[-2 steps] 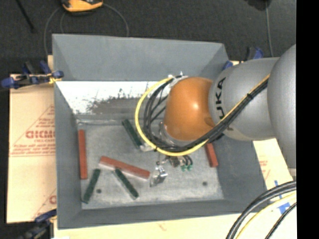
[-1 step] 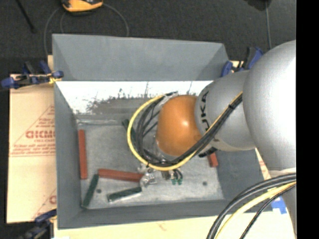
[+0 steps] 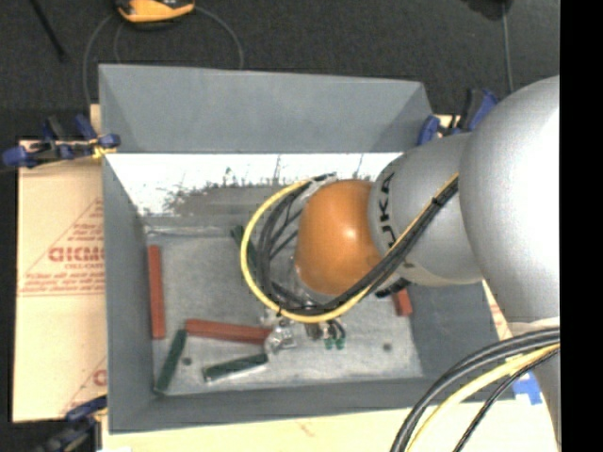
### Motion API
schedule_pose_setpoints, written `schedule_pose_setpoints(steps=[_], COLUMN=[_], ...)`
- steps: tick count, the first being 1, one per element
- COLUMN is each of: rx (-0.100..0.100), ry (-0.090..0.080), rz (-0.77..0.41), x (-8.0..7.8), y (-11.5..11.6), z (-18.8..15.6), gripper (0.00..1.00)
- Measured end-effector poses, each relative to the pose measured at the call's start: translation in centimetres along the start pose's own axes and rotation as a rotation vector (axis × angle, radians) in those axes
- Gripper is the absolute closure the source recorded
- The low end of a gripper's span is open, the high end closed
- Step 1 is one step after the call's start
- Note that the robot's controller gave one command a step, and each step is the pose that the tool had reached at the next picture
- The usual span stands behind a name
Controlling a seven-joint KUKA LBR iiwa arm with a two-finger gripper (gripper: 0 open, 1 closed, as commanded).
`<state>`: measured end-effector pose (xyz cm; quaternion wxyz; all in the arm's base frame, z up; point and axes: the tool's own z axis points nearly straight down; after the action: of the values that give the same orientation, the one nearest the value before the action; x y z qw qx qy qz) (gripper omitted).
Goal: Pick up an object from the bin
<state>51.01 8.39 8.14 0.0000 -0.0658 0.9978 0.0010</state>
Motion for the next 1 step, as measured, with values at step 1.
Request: schedule_pose_setpoints(steps=[1], rx=[0.003], ry=[-0.003], rz=[-0.047], x=[0.37], y=[0.27], z=[-11.70], gripper=[1.00])
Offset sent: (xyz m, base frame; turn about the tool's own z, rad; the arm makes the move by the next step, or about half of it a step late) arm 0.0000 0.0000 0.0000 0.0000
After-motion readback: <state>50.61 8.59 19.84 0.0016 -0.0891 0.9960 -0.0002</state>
